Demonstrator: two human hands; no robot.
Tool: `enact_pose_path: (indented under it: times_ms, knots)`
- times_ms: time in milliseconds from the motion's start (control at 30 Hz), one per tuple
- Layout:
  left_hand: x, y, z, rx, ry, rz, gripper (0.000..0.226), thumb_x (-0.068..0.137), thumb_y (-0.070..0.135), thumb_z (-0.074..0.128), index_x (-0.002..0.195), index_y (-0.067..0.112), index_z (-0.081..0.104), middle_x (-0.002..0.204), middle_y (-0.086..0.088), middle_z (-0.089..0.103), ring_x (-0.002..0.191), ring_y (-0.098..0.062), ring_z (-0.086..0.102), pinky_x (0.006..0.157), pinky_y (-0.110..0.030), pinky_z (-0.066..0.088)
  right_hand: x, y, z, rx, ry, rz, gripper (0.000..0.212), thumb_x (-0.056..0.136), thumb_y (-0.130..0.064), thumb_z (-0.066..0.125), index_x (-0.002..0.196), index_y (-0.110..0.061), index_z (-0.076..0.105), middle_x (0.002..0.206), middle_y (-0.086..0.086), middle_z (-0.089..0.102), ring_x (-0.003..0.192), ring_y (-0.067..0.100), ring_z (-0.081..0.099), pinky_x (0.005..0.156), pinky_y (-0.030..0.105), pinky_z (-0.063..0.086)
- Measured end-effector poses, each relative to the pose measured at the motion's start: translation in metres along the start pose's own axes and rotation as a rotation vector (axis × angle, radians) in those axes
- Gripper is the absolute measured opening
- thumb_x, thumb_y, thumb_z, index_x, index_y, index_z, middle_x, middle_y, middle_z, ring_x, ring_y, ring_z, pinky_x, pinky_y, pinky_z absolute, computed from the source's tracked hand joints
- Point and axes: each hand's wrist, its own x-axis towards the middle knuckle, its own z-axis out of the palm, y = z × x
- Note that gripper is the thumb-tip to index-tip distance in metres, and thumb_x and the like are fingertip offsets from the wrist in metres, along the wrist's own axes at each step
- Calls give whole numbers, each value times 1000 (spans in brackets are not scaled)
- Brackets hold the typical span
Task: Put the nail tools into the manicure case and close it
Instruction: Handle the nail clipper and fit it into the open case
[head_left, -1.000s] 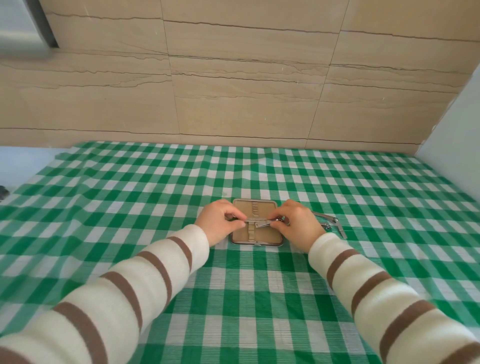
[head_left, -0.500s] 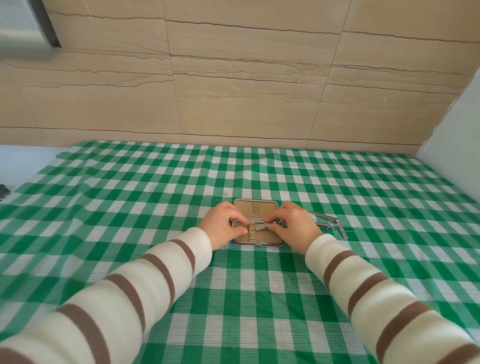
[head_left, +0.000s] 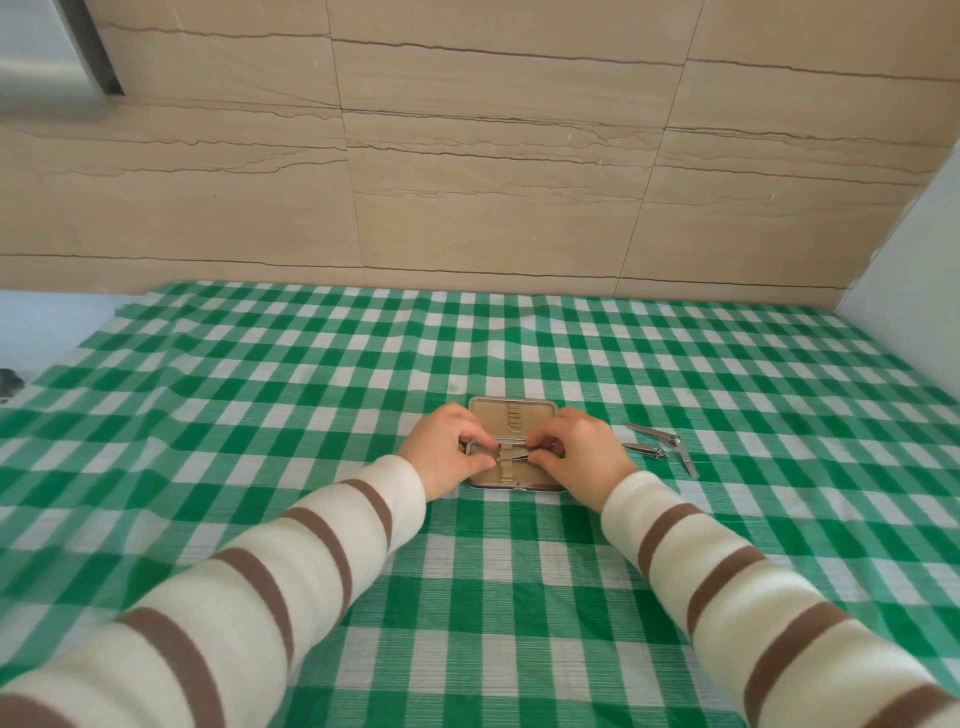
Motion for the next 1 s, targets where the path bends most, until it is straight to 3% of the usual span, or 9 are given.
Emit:
enact_pose_path:
  times_ms: [200, 367, 800, 1000]
  knots:
    - [0, 1, 0, -6, 13, 5, 15, 74, 21, 72, 90, 22, 72, 109, 5, 55, 98, -13, 52, 101, -37, 41, 0, -4, 3, 16, 1, -6, 11, 79, -14, 66, 90, -11, 69, 87, 1, 53, 76, 14, 49, 78, 27, 45]
    - [0, 2, 1, 1, 28, 14, 14, 74, 19, 72, 88, 19, 72, 106, 6, 54, 92, -9, 49, 99, -35, 41, 1, -5, 4, 32, -10, -5, 12, 79, -13, 65, 91, -11, 69, 96, 11, 61, 83, 20, 55, 84, 33, 48]
    - [0, 4, 1, 30, 42, 24, 8, 75, 18, 70, 83, 18, 72, 106, 3, 56, 94, -12, 52, 98, -34, 41, 2, -2, 6, 42, -11, -26, 11, 80, -14, 65, 90, -12, 68, 93, 8, 60, 77, 15, 50, 80, 26, 45]
    - [1, 5, 0, 31, 35, 17, 5, 76, 19, 70, 80, 21, 71, 106, 4, 57, 89, -10, 51, 95, -30, 41, -1, 3, 1, 58, 17, -30, 8, 80, -18, 65, 86, -14, 69, 86, 5, 59, 76, 18, 55, 78, 30, 48]
